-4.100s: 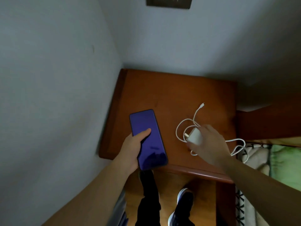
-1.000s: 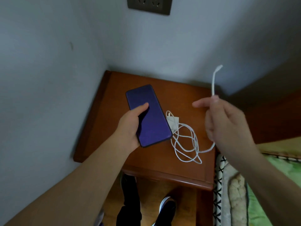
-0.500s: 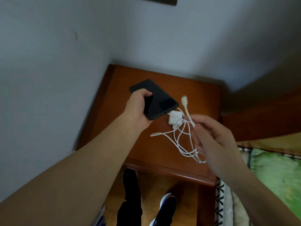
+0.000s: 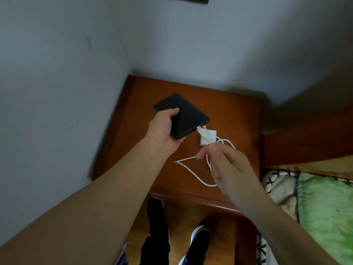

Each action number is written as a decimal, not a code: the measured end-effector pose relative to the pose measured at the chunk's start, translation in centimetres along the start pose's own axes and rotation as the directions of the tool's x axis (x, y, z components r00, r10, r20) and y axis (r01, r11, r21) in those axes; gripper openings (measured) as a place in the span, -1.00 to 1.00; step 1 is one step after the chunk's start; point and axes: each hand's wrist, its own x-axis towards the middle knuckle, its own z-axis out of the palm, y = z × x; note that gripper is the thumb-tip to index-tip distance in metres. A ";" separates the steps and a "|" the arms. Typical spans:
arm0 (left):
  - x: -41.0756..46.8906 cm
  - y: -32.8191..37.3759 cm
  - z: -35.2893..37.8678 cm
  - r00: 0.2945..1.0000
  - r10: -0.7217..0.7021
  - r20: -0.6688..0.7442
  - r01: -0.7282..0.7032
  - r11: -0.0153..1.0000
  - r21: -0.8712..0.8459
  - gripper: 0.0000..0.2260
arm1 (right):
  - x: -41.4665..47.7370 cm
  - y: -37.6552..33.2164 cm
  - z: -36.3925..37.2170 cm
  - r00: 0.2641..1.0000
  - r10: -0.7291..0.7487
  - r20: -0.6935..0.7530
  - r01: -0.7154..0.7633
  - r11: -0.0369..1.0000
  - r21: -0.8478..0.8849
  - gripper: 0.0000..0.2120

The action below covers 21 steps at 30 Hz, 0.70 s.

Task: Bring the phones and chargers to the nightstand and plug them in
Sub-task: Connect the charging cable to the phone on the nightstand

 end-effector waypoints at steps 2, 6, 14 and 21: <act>0.1 0.0 -0.1 1.000 -0.002 -0.003 0.002 1.000 -0.003 -0.88 | 0.2 0.2 0.2 1.000 0.006 0.012 -0.006 0.999 -0.035 -0.66; 0.2 0.0 -0.4 1.000 0.008 0.008 -0.008 1.000 0.002 -0.88 | 0.4 1.1 0.4 1.000 0.010 -0.001 -0.010 0.995 -0.102 -0.68; 0.3 -0.2 -0.5 0.998 0.041 0.036 -0.043 0.998 0.048 -0.90 | 0.5 1.8 0.6 0.998 0.070 -0.005 -0.070 0.995 -0.076 -0.65; 0.6 0.1 -1.0 0.998 0.052 0.032 -0.054 0.997 0.061 -0.82 | 0.5 2.1 1.3 0.984 0.180 -0.001 -0.180 0.984 0.003 -0.67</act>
